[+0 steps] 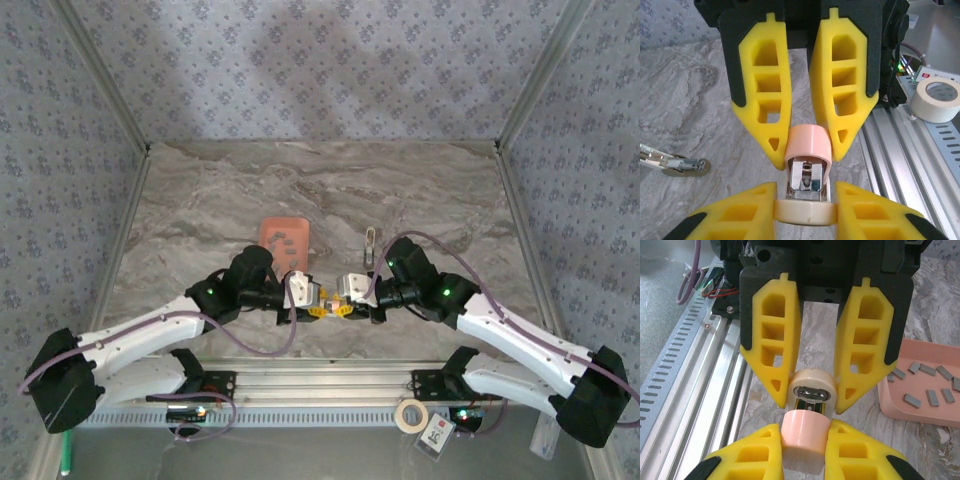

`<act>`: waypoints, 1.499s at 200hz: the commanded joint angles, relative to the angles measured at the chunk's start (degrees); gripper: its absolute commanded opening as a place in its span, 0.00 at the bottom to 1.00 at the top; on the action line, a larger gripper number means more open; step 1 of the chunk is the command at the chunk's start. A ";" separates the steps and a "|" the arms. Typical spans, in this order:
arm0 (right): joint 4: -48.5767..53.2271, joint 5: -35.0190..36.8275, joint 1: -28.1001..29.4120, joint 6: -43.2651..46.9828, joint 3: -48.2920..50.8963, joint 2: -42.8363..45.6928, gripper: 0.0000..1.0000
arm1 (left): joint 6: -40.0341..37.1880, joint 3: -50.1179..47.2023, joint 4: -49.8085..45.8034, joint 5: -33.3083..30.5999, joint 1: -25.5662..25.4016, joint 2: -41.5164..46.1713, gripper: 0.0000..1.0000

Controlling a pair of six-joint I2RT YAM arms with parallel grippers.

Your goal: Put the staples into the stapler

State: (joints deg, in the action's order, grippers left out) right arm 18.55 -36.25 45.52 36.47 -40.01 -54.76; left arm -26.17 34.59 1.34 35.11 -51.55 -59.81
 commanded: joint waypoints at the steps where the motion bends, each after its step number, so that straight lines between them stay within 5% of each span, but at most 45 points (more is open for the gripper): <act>1: 1.91 -1.14 -0.39 1.29 -1.77 0.76 0.00 | -1.40 2.27 -1.00 1.61 -0.76 0.17 0.24; 97: -15.33 -12.89 -15.42 -11.09 12.17 11.10 0.00 | 8.76 -5.58 10.52 -0.63 2.56 7.38 0.14; 151: -32.48 -9.78 -19.33 -26.54 22.31 12.75 0.02 | 15.43 -9.44 20.81 -5.82 3.53 11.62 0.13; 264: -32.03 -3.23 -17.49 -59.54 20.35 15.45 0.65 | 11.49 -9.37 23.40 -11.10 3.61 11.82 0.14; 300: -34.36 -5.69 -16.68 -70.25 16.86 11.16 0.67 | 11.57 -9.19 24.27 -10.35 3.61 10.89 0.14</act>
State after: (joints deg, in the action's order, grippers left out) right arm -14.31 -40.69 27.79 -22.55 -19.84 -41.19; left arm -13.89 25.02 22.37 24.38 -48.25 -48.62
